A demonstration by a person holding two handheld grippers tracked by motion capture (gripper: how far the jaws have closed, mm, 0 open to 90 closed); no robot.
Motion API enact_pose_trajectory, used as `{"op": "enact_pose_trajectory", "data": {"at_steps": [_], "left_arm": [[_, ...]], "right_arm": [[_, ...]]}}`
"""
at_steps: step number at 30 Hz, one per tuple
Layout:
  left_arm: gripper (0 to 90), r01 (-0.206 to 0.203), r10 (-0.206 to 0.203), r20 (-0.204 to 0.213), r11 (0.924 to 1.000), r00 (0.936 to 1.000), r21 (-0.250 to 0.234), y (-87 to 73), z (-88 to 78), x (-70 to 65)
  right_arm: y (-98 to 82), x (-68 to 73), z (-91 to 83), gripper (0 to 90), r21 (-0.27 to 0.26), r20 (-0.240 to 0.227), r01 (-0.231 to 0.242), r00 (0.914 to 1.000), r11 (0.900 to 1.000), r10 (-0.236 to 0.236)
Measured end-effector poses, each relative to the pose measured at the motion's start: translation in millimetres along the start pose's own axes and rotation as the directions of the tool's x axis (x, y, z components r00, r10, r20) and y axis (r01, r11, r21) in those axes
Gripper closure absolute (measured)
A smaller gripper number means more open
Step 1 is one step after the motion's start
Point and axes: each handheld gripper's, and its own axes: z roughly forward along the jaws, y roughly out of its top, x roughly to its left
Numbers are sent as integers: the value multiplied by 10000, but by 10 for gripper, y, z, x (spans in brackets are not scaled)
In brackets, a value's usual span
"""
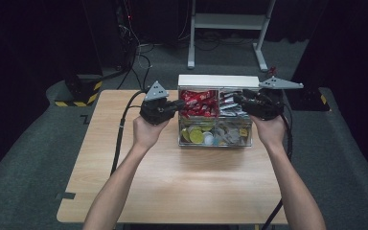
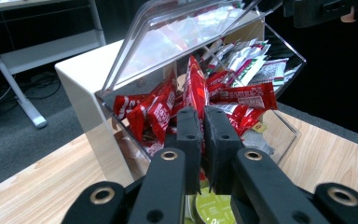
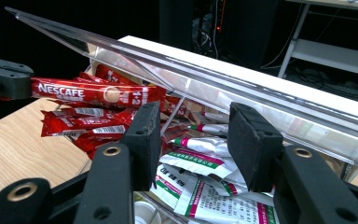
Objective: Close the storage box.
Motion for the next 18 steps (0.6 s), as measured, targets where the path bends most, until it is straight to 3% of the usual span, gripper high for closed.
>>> {"op": "enact_pose_trajectory", "data": {"at_steps": [18], "left_arm": [[858,245,-240,129,9990,9996,-368,-98,-224,48]], "right_arm": [[2,2,5,543,44,-25,-43,10000,10000,43]]}}
